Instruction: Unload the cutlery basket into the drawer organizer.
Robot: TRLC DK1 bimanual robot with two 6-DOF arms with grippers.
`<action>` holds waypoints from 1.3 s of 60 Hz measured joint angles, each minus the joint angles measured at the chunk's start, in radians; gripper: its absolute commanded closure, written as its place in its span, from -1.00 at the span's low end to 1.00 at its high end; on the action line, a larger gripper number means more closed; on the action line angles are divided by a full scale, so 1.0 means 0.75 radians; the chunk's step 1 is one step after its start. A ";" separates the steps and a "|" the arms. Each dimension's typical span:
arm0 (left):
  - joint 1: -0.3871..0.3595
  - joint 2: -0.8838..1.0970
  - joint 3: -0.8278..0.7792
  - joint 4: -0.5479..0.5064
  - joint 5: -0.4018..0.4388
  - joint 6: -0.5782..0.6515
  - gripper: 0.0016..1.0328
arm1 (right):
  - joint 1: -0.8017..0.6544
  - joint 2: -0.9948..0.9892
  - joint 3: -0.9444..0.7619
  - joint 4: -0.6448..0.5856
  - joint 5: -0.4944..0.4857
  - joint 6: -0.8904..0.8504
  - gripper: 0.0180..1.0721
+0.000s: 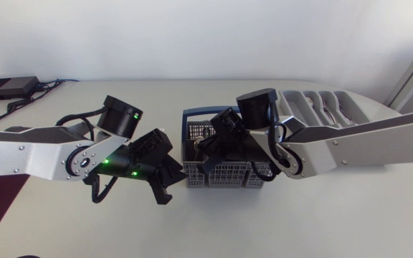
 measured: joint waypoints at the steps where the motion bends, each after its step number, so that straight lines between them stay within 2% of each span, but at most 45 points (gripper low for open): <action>1: 0.000 0.000 0.000 0.000 -0.001 0.000 0.31 | 0.000 0.000 -0.003 0.001 -0.004 0.000 0.75; 10: 0.000 0.000 0.000 0.000 -0.001 0.000 0.31 | -0.002 0.000 -0.025 0.017 -0.008 0.000 0.70; 15: 0.000 0.000 0.000 0.001 0.000 0.000 0.31 | -0.016 -0.002 -0.025 0.033 -0.008 0.001 0.40; 20: 0.000 0.000 0.000 0.000 0.000 0.000 0.31 | -0.026 -0.003 -0.026 0.040 0.005 0.000 0.19; 29: 0.002 0.000 0.000 0.003 0.000 0.000 0.31 | -0.025 -0.007 -0.033 0.066 0.014 -0.010 0.03; 70: 0.002 0.008 0.000 0.013 0.000 0.000 0.31 | -0.025 0.069 0.040 0.070 0.017 -0.070 0.04; 78: 0.002 0.019 0.000 0.013 0.000 0.000 0.31 | -0.025 0.071 0.041 0.066 0.007 -0.090 0.33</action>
